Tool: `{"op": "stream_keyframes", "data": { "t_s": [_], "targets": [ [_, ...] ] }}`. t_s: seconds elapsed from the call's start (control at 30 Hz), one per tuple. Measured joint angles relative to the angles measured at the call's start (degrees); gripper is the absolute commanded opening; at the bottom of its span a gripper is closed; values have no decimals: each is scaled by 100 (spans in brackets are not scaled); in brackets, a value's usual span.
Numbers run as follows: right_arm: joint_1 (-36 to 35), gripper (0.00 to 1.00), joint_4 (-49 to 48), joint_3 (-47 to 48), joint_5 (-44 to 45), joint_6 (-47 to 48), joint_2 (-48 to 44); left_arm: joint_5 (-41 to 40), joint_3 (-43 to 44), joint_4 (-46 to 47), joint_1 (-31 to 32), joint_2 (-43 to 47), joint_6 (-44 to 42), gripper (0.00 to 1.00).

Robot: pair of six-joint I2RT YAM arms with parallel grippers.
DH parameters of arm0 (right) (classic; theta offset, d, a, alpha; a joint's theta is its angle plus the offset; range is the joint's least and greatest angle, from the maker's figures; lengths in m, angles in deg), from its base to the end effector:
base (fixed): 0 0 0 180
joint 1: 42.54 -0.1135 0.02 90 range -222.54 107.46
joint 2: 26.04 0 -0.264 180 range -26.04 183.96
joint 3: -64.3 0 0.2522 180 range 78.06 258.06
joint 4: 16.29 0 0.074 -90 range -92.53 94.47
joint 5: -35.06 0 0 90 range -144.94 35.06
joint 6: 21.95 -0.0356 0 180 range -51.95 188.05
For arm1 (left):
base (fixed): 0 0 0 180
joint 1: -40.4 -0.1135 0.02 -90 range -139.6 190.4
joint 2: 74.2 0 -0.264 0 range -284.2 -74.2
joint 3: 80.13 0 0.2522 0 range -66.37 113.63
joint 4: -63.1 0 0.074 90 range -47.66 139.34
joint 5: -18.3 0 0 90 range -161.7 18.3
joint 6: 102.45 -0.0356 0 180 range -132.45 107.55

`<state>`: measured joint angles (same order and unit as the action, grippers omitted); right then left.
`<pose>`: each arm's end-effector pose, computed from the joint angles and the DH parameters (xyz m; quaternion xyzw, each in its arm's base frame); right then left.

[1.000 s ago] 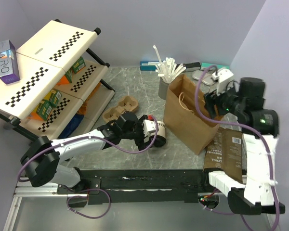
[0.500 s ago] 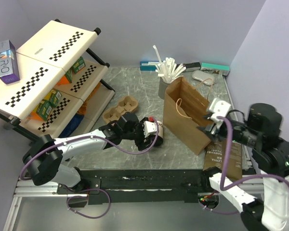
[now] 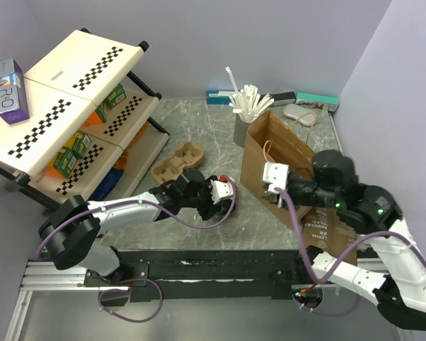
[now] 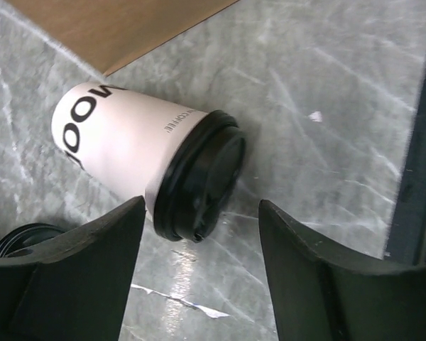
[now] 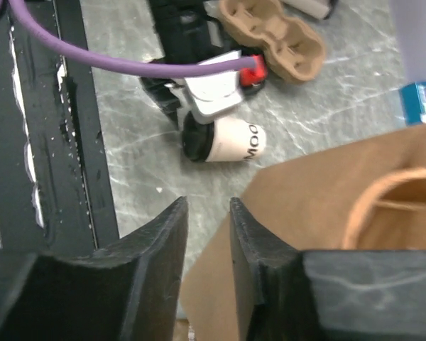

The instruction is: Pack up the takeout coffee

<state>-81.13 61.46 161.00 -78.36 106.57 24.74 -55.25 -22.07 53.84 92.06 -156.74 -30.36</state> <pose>0.0843 0.0854 0.4429 -0.6105 0.6077 0.1777 0.4759 0.1814 -0.2456 0.2107 0.5533 0.6784 -0.2562 0.4099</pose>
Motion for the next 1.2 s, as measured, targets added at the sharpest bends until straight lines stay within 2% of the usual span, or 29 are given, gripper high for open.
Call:
{"op": "stream_keyframes", "data": {
  "t_s": [0.13, 0.3, 0.4, 0.53, 0.63, 0.8, 0.87, 0.97, 1.2],
  "targets": [
    [-505, 35, -570, -918, 343, -293, -157, -127, 22, 13, -94, -122, -39, 68],
    [-721, 33, -1486, -1784, 601, -852, 31, -9, 201, -195, -387, -181, -79, 72],
    [-802, 34, -1943, -2173, 658, -1132, 291, 160, 214, -297, -592, -162, 11, 80],
    [-994, 40, -2496, -2542, 813, -1360, 680, 199, 184, -433, -813, 61, 208, 94],
    [-1104, 44, -2870, -2605, 905, -1429, 1003, 94, 63, -413, -863, 313, 402, 99],
    [-1130, 46, -3071, -2476, 1047, -1576, 1309, -2, -76, -402, -944, 332, 785, 99],
    [-1110, 47, -2881, -2212, 1121, -1725, 1390, -76, 179, -684, -957, 177, 1088, 100],
    [-992, 49, -2614, -1692, 1163, -2044, 1322, -203, 1005, -1115, -966, -330, 1639, 99],
    [-798, 51, -2234, -1200, 1193, -2352, 221, -586, 2065, -1471, -986, -1040, 2240, 99]
  ]
}}
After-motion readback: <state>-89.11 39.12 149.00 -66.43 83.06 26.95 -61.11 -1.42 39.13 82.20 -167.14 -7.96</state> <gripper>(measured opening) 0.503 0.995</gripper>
